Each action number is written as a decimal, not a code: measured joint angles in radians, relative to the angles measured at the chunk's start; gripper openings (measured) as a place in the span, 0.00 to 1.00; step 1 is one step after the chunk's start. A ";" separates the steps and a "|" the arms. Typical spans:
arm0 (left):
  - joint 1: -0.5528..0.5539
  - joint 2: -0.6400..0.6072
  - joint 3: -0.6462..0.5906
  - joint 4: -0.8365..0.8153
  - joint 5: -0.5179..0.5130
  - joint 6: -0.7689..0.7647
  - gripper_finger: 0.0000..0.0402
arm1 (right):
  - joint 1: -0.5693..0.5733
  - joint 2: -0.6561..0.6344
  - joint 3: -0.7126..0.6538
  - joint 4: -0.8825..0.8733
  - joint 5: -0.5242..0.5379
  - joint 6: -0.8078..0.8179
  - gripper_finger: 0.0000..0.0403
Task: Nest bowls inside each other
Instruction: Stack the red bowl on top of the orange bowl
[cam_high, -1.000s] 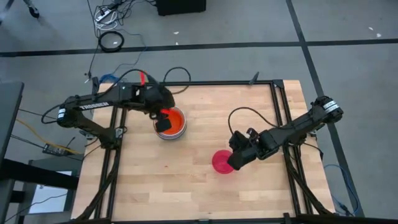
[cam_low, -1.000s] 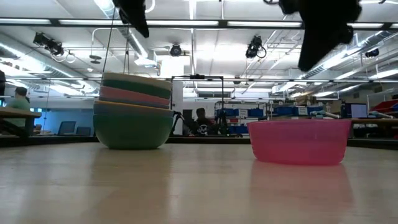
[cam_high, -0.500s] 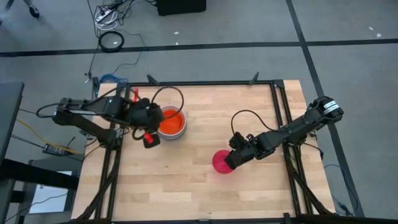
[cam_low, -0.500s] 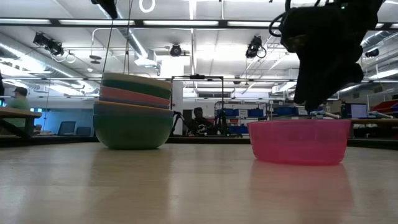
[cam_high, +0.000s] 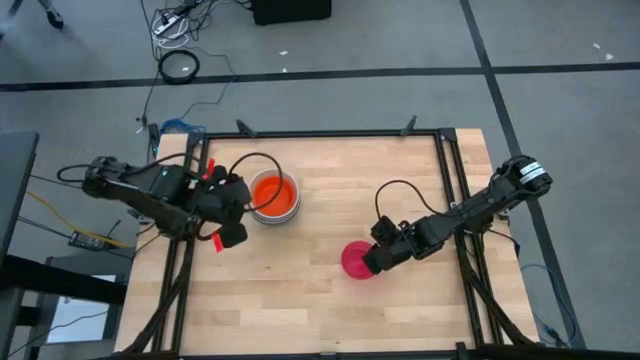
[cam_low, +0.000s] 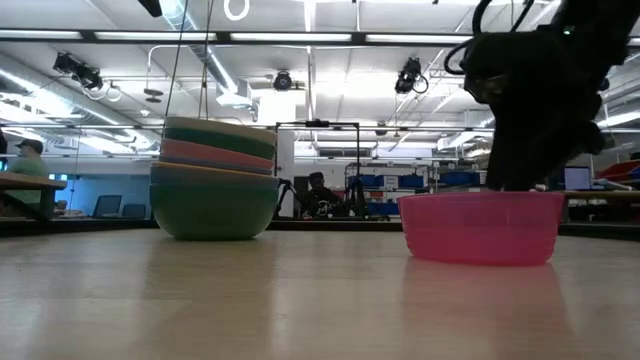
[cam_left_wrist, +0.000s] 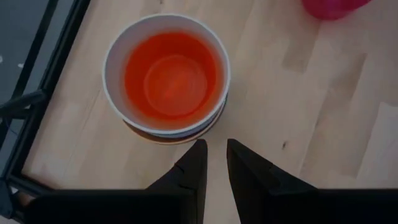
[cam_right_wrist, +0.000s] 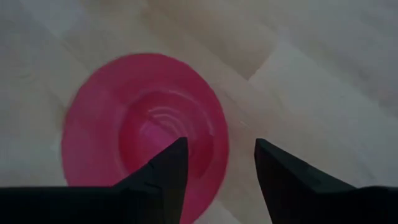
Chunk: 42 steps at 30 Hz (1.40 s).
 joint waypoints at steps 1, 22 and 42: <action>-0.007 0.000 0.000 -0.001 -0.005 -0.009 0.17 | 0.003 0.000 -0.007 0.007 0.000 0.005 0.43; -0.123 0.000 0.000 -0.002 -0.066 -0.135 0.17 | 0.030 0.000 -0.149 0.205 0.001 0.061 0.16; -0.235 -0.007 -0.001 -0.088 -0.264 -0.246 0.17 | -0.092 -0.002 -0.149 0.732 0.072 -0.323 0.00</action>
